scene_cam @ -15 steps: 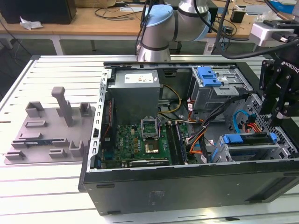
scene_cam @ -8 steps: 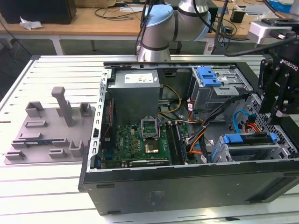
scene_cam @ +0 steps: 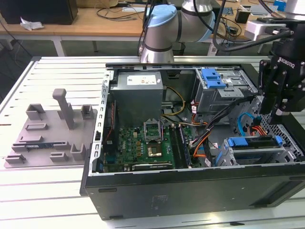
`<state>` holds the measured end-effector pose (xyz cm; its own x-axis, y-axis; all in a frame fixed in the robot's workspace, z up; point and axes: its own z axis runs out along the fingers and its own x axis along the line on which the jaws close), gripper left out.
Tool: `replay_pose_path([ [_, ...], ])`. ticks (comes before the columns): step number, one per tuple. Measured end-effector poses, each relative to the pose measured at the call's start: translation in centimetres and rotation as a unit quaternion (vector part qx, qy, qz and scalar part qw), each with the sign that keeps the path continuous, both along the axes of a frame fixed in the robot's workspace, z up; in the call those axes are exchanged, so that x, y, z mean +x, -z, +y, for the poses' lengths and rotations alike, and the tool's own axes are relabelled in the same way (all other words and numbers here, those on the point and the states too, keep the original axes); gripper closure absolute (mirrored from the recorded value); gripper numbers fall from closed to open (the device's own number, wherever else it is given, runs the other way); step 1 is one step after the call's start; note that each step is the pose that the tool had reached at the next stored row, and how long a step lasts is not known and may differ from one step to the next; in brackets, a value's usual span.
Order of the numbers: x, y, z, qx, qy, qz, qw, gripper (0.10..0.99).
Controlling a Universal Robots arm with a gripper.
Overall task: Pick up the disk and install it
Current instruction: 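Insert the second disk wire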
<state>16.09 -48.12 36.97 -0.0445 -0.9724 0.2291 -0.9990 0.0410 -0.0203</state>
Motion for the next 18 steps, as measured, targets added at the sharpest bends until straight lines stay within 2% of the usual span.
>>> replay_pose_path([
  [3, -0.53, 0.29, 0.18, -0.0023, 0.001, 0.0017, 1.0, 0.659],
  [8, -1.16, 0.53, 0.3, -0.0032, 0.004, 0.0026, 1.0, 0.659],
  [11, -1.22, 0.61, 0.31, -0.0034, 0.012, 0.0027, 0.9999, 0.659],
  [16, -1.19, 0.75, 0.31, -0.0032, 0.045, 0.0028, 0.999, 0.659],
  [18, -1.05, 0.81, 0.32, -0.0028, 0.046, 0.0033, 0.9989, 0.659],
])
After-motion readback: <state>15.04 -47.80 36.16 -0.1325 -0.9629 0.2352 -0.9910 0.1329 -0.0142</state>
